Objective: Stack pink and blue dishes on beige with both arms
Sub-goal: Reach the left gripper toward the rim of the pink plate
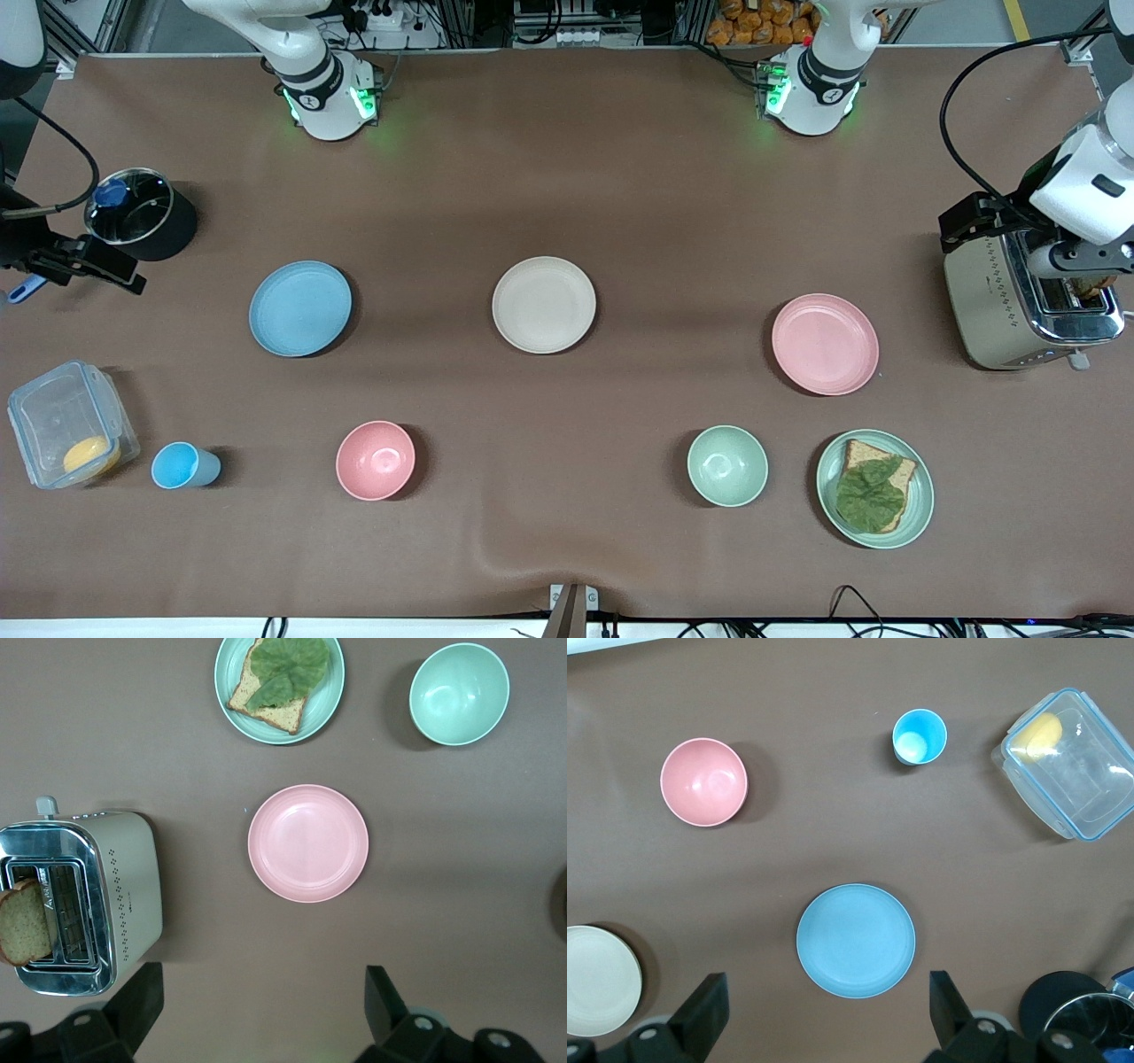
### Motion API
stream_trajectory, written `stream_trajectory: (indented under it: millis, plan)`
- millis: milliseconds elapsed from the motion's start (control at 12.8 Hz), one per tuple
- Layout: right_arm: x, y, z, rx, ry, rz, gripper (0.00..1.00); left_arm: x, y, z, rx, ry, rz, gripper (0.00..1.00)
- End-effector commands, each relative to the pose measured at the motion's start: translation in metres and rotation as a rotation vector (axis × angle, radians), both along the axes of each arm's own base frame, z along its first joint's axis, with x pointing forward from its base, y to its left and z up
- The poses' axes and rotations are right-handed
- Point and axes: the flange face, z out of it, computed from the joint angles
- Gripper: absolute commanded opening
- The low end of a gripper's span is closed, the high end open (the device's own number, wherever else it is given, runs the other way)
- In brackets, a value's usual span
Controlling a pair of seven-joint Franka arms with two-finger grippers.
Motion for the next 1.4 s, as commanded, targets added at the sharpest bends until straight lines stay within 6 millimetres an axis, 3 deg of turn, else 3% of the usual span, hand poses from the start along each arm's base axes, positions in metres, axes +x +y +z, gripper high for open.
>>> stream_trajectory:
  millis: [0, 234, 390, 623, 779, 935, 1013, 1091, 1325]
  plan:
    - [-0.005, -0.001, 0.003, -0.002, 0.005, -0.017, 1.0, -0.005, -0.001, 0.003, -0.024, 0.011, -0.018, 1.0]
    - [-0.005, -0.001, 0.002, -0.002, 0.007, -0.017, 1.0, -0.002, -0.002, -0.002, -0.015, 0.018, -0.013, 1.0]
    - [-0.006, 0.002, 0.001, -0.004, 0.019, -0.002, 1.0, 0.01, 0.002, -0.022, -0.019, 0.031, -0.012, 1.0]
    - [-0.008, -0.004, -0.002, -0.006, 0.048, 0.006, 1.0, 0.024, 0.007, -0.111, -0.02, 0.011, -0.01, 1.0]
    - [-0.006, -0.009, -0.009, -0.006, 0.058, 0.014, 1.0, 0.026, 0.029, -0.171, -0.027, -0.012, 0.026, 1.0]
    - [-0.007, -0.016, -0.023, -0.003, 0.11, 0.003, 1.0, 0.026, 0.058, -0.248, -0.046, -0.006, 0.073, 1.0]
    - [-0.007, -0.021, -0.037, 0.0, 0.166, -0.008, 1.0, 0.023, 0.062, -0.285, -0.058, -0.009, 0.085, 1.0]
    - [-0.005, -0.038, -0.054, 0.011, 0.206, -0.038, 1.0, 0.02, 0.063, -0.316, -0.065, -0.014, 0.082, 1.0]
    - [0.002, -0.054, -0.099, 0.023, 0.271, -0.027, 1.0, 0.012, 0.071, -0.375, -0.077, 0.038, 0.095, 1.0]
